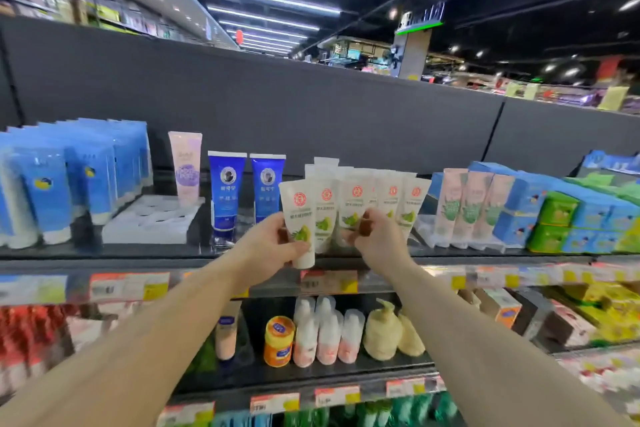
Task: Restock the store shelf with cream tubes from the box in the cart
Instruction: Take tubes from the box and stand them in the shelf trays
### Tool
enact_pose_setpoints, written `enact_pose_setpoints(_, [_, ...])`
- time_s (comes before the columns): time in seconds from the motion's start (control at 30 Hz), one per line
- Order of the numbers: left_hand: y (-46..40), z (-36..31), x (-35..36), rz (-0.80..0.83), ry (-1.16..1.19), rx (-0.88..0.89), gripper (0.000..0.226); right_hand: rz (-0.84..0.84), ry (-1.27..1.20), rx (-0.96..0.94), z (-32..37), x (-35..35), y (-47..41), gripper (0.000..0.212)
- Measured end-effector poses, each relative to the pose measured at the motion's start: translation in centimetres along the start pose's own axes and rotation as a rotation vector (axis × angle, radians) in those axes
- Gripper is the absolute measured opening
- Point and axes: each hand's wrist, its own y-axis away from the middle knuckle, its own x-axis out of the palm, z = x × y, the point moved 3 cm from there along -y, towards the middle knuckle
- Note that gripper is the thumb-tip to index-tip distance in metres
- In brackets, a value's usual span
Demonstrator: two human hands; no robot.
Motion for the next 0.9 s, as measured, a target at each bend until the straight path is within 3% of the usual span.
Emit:
enact_pose_setpoints(0.43, [0.8,-0.9,1.9,-0.134,-0.046,-0.027,0.037,0.131,0.361,-0.038,0.3,-0.3,-1.0,0.016])
enact_pose_setpoints(0.57, [0.9,-0.7,1.8,-0.13,-0.056,-0.037,0.038,0.242,0.346,-0.003,1.1,-0.6,-1.5,0.003])
enact_pose_setpoints(0.7, [1.2,-0.6,1.6,-0.121,-0.068,-0.023,0.037,0.312,0.346,0.022,1.2,-0.6,-1.8,0.011])
enact_pose_setpoints(0.9, [1.3,-0.9,1.6,-0.117,-0.086,-0.019,0.037,0.289,0.208,0.083,-0.2,-0.8,-1.5,0.021])
